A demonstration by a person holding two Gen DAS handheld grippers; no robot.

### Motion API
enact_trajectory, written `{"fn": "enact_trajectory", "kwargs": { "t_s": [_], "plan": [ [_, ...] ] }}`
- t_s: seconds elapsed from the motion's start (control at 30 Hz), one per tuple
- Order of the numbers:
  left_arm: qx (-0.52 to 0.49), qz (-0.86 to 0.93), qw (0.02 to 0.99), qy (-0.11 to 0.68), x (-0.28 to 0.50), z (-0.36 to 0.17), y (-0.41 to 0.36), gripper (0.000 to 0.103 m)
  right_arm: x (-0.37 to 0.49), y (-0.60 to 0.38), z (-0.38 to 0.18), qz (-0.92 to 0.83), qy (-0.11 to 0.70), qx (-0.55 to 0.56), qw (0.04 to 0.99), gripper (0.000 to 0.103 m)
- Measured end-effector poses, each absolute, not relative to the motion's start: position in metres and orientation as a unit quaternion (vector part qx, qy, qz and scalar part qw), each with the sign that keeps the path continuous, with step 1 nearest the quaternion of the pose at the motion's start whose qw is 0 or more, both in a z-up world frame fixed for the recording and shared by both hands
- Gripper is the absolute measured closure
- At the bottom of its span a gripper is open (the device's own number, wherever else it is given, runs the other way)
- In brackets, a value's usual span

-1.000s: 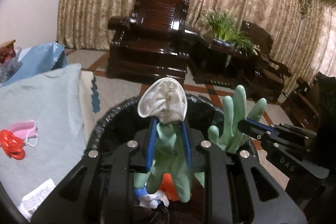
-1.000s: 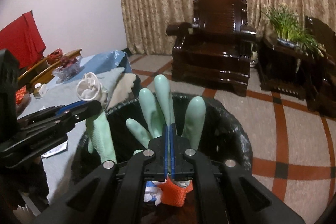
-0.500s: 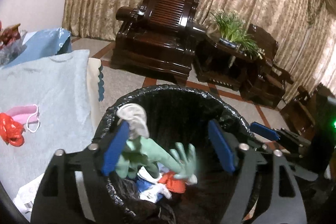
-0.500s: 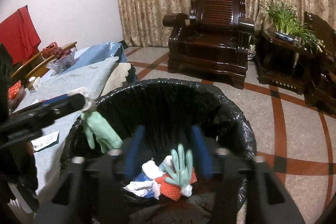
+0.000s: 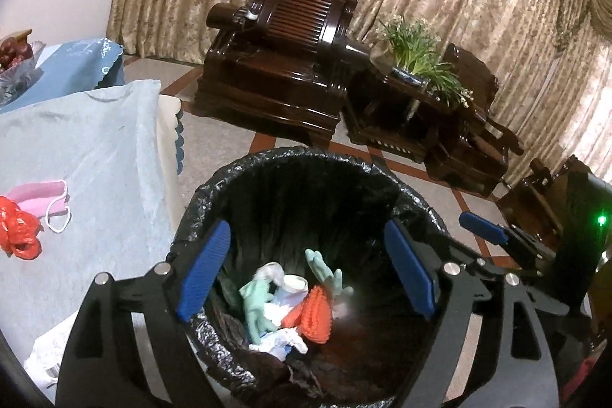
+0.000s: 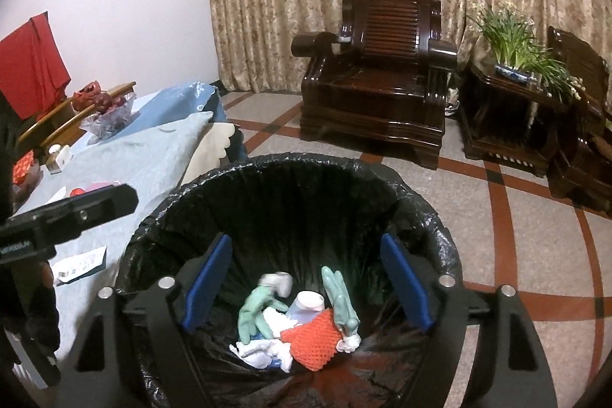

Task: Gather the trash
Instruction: 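Open both grippers to drop the green gloves into the bin, then move both grippers back over the table toward the red bag and pink mask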

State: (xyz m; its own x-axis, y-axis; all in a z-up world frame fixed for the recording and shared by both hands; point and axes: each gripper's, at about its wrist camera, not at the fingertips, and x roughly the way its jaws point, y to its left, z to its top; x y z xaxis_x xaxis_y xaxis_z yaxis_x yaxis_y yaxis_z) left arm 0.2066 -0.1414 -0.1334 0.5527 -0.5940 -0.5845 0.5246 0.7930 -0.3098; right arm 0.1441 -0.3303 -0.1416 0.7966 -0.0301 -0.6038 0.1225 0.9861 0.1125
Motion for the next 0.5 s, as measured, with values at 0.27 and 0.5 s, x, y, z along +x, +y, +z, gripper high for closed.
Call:
{"fn": "enact_trajectory", "kwargs": {
  "t_s": [0.27, 0.5],
  "plan": [
    [-0.042, -0.301, 0.892, 0.336, 0.201, -0.125, -0.129, 0.022, 0.144, -0.325, -0.139, -0.034, 0.312, 0.077, 0.946, 0.024],
    [-0.045, -0.272, 0.908, 0.315, 0.195, -0.111, -0.093, 0.020, 0.149, -0.306, -0.135, -0.017, 0.308, 0.072, 0.948, 0.020]
  ]
}}
